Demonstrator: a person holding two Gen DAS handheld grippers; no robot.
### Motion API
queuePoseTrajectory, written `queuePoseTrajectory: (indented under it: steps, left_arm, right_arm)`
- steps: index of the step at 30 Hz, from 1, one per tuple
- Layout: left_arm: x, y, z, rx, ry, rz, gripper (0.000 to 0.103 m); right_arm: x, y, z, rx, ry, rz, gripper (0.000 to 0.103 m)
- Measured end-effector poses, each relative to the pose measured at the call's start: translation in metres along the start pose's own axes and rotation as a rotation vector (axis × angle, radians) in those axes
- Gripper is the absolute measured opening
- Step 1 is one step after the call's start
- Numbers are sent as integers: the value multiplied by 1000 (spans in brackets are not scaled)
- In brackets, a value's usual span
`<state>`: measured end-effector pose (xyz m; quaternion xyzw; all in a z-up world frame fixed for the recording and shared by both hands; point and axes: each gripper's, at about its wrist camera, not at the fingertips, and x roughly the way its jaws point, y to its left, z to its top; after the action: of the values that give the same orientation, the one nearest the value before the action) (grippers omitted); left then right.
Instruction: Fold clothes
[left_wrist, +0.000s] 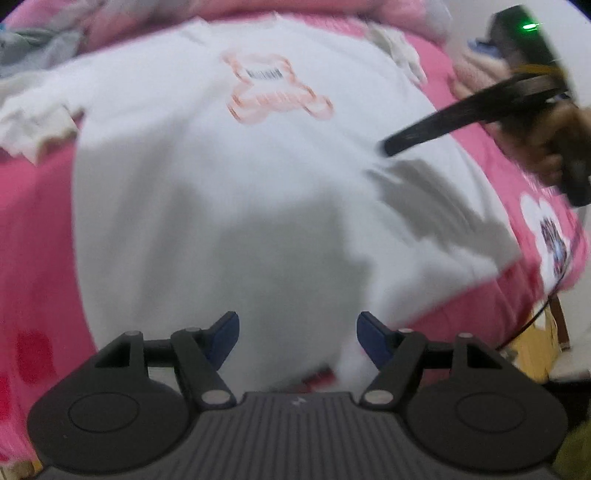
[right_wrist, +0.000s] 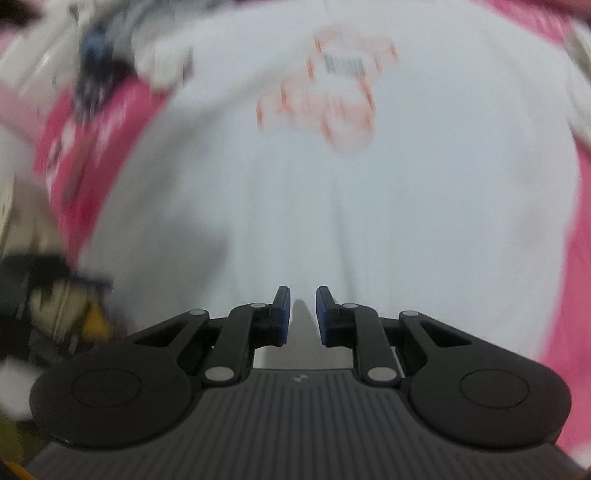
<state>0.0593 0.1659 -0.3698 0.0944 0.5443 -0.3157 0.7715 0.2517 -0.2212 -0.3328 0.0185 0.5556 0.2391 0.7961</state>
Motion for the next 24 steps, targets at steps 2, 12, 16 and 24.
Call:
queuePoseTrajectory:
  steps: [2, 12, 16, 24]
  left_arm:
    - [8, 11, 5, 1, 2, 10, 72]
    - [14, 40, -21, 40, 83, -87, 72]
    - [19, 48, -18, 37, 84, -117, 72]
    - [11, 55, -23, 43, 86, -151, 72]
  right_arm:
    - [13, 5, 20, -4, -51, -9, 15]
    - [21, 60, -34, 44, 250, 12, 15]
    - [36, 48, 49, 50, 30, -65, 15]
    - [103, 32, 131, 129, 42, -74, 15]
